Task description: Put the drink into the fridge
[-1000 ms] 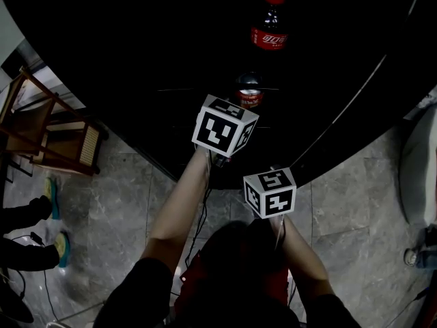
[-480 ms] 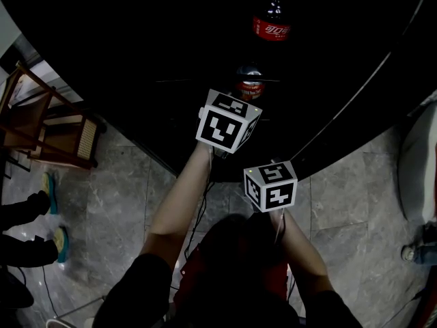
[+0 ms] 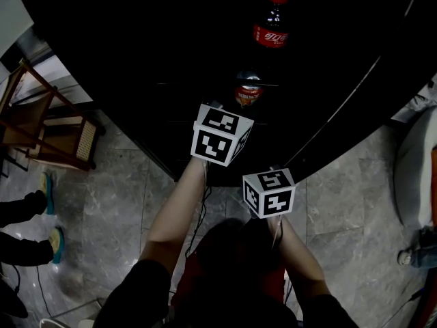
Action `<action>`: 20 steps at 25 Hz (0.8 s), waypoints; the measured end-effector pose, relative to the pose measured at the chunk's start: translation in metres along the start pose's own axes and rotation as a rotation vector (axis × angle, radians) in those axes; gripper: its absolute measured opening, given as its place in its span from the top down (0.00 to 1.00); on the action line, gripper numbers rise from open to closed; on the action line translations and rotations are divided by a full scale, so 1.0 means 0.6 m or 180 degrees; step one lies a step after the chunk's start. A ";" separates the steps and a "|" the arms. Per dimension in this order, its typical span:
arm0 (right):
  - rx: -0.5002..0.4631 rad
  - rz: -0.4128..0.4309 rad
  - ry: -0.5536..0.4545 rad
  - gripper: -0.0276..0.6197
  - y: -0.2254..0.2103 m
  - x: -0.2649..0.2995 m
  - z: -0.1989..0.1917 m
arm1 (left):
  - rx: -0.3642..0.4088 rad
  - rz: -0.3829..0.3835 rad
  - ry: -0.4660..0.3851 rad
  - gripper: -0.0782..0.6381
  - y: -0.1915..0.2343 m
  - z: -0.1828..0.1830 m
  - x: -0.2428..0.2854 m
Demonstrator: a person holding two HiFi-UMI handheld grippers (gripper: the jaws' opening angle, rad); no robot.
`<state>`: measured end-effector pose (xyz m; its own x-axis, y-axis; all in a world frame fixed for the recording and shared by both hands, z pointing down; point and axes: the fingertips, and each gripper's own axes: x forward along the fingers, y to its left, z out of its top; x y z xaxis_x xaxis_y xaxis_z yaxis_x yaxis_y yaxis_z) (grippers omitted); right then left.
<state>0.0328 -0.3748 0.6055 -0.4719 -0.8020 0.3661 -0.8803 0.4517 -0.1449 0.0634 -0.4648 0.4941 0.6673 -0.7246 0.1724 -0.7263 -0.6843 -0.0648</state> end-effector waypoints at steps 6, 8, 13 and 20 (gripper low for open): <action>0.0013 -0.0013 -0.0035 0.93 0.001 -0.008 0.001 | -0.0045 0.0006 -0.0153 0.41 0.002 0.000 -0.032; 0.0022 -0.0017 -0.0056 0.93 0.002 -0.012 0.003 | -0.0092 -0.0009 -0.0198 0.41 0.004 0.000 -0.044; 0.0016 -0.0028 -0.0120 0.93 0.008 -0.026 0.011 | -0.0260 0.0006 -0.0365 0.41 0.009 0.009 -0.081; -0.0098 -0.0039 -0.0267 0.93 0.015 -0.051 0.034 | -0.0368 0.0169 -0.0439 0.61 0.009 0.004 -0.135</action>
<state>0.0381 -0.3541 0.5742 -0.4648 -0.8369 0.2893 -0.8847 0.4525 -0.1122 0.0060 -0.4102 0.4775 0.6380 -0.7693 0.0347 -0.7700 -0.6365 0.0446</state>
